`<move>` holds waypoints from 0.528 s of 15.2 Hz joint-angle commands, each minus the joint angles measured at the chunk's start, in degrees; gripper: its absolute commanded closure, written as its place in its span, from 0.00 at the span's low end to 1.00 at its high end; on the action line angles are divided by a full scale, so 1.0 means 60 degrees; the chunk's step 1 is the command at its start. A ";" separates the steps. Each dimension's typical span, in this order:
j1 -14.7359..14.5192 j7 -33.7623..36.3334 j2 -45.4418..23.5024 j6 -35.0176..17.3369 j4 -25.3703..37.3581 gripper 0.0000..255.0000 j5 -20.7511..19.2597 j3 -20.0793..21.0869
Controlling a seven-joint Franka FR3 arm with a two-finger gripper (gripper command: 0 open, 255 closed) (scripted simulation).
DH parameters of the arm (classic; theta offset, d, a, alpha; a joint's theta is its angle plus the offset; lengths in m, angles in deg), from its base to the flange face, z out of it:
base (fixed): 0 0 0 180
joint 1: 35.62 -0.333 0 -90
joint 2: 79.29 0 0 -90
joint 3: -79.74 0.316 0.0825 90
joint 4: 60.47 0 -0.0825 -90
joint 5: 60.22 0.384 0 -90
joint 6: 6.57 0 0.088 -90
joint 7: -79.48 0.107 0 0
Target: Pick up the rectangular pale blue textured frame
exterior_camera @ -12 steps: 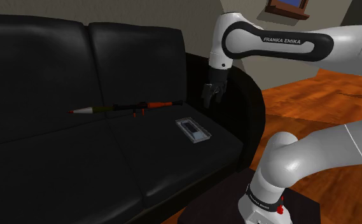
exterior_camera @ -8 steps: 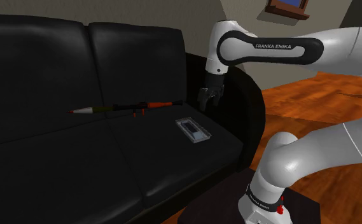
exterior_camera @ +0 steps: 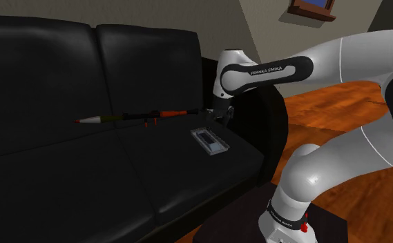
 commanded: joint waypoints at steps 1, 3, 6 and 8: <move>0.0066 0.0173 -0.0264 -0.0476 -0.0150 0.00 0.0006 0.0000; 0.0068 0.0172 -0.0339 -0.0759 -0.0358 0.00 0.0002 -0.0007; 0.0070 0.0170 -0.0475 -0.1193 -0.0655 0.00 -0.0004 -0.0018; 0.0071 0.0169 -0.0557 -0.1425 -0.0805 0.00 -0.0006 -0.0024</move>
